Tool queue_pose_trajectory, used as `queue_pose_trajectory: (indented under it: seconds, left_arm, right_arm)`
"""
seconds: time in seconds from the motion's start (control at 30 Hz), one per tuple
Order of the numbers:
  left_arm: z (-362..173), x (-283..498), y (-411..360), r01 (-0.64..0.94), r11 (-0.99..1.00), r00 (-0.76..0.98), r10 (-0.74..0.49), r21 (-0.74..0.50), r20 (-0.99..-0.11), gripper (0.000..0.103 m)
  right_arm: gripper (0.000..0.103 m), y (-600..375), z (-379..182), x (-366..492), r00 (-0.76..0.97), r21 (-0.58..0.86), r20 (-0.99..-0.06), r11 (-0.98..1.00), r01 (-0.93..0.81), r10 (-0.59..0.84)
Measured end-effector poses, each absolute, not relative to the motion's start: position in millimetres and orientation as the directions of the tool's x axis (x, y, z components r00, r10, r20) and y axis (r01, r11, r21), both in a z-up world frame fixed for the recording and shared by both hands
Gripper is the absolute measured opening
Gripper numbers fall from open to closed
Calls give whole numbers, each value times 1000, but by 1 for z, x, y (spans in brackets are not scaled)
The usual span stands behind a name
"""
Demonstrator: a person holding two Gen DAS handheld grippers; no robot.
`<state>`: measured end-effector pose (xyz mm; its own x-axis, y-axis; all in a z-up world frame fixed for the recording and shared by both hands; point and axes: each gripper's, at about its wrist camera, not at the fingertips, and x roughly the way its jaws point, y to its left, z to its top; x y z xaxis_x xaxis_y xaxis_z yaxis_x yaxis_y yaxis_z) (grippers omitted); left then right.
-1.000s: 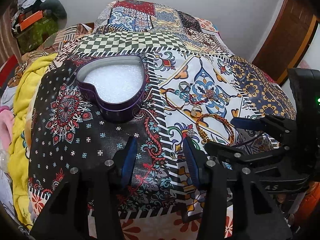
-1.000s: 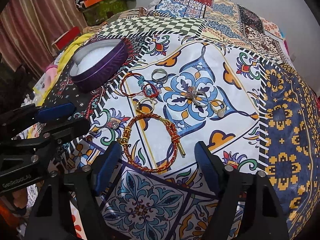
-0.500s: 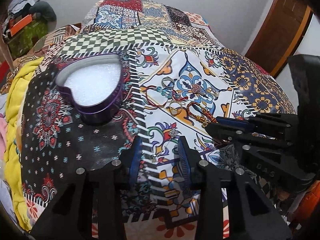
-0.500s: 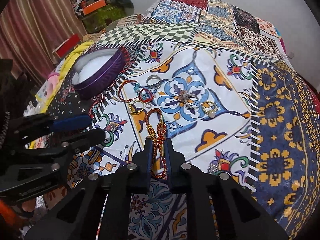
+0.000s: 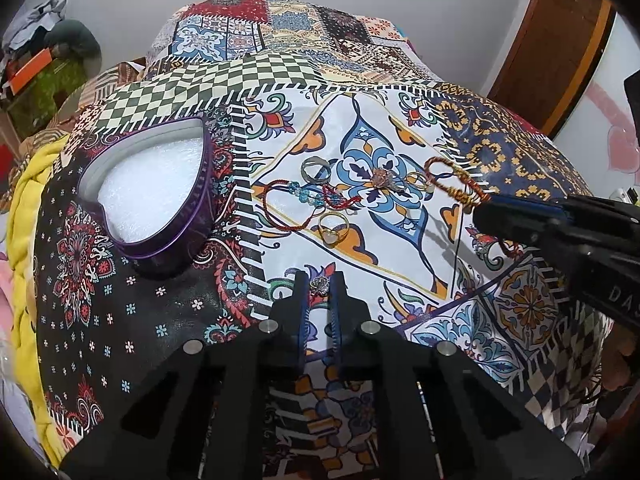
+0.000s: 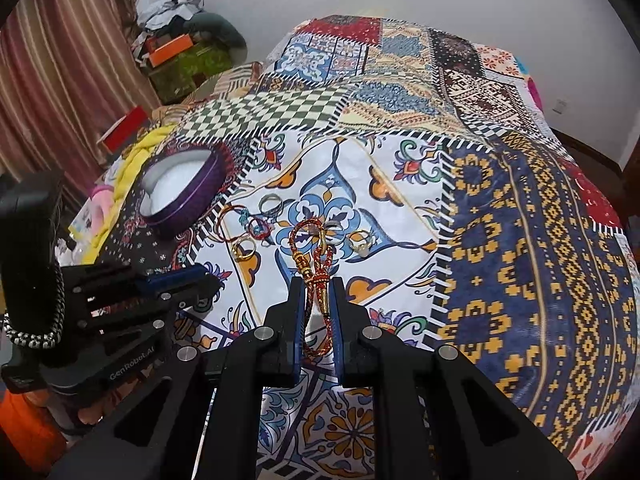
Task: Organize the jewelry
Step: 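Grasp the gold-and-red bracelet with the right tool while the left tool grasps a small earring, then carry both items into the heart tin and open both tools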
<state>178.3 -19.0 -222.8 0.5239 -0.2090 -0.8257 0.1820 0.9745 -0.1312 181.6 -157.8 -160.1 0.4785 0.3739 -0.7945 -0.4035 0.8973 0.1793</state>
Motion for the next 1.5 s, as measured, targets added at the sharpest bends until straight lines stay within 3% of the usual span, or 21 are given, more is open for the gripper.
queue_pose_trajectory:
  seconds: [0.33, 0.87, 1.5]
  left_arm:
    - [-191, 162, -11, 166, 976, 584, -213, -141, -783, 9]
    - [-109, 128, 34, 94, 990, 768, -141, -107, -625, 9]
    - [-87, 142, 97, -27, 994, 841, -33, -103, -540, 9]
  right_arm:
    - [11, -160, -134, 174, 530, 184, -754, 899, -397, 388]
    - [11, -120, -78, 163, 616, 143, -656, 874, -465, 436]
    - [11, -48, -78, 193, 565, 146, -644, 808, -571, 516]
